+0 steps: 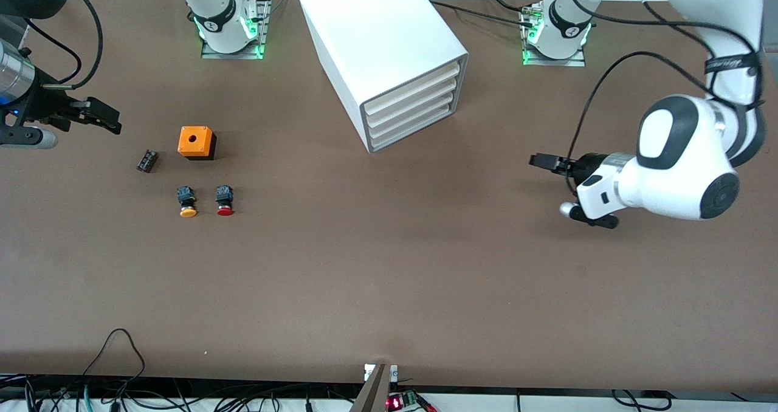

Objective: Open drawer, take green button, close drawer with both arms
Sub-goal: 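Reach the left gripper to the handle of a cabinet drawer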

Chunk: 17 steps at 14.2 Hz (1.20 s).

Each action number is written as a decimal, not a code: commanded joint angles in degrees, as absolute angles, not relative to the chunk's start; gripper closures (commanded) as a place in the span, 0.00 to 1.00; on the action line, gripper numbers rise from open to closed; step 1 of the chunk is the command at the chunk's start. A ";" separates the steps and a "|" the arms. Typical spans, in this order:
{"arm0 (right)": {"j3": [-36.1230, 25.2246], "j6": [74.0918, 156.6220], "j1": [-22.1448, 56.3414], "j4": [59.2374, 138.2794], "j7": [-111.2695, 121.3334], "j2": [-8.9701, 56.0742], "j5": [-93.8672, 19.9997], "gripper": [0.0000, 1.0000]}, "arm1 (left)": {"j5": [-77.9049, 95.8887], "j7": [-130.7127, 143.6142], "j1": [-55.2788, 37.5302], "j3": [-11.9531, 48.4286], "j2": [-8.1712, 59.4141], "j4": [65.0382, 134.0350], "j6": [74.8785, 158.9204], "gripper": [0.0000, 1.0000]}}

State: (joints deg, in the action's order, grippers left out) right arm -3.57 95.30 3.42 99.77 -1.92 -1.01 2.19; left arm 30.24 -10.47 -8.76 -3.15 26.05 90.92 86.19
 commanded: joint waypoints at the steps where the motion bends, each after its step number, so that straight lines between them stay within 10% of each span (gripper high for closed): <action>1: -3.78 95.01 3.43 98.53 -1.49 -0.44 -0.52 0.00 | 42.67 -20.35 -8.17 -3.43 28.64 98.93 89.11 0.00; 17: -3.16 101.23 10.71 96.24 13.08 10.63 -1.93 0.00 | 69.96 -53.87 -12.13 7.11 36.74 121.37 95.00 0.14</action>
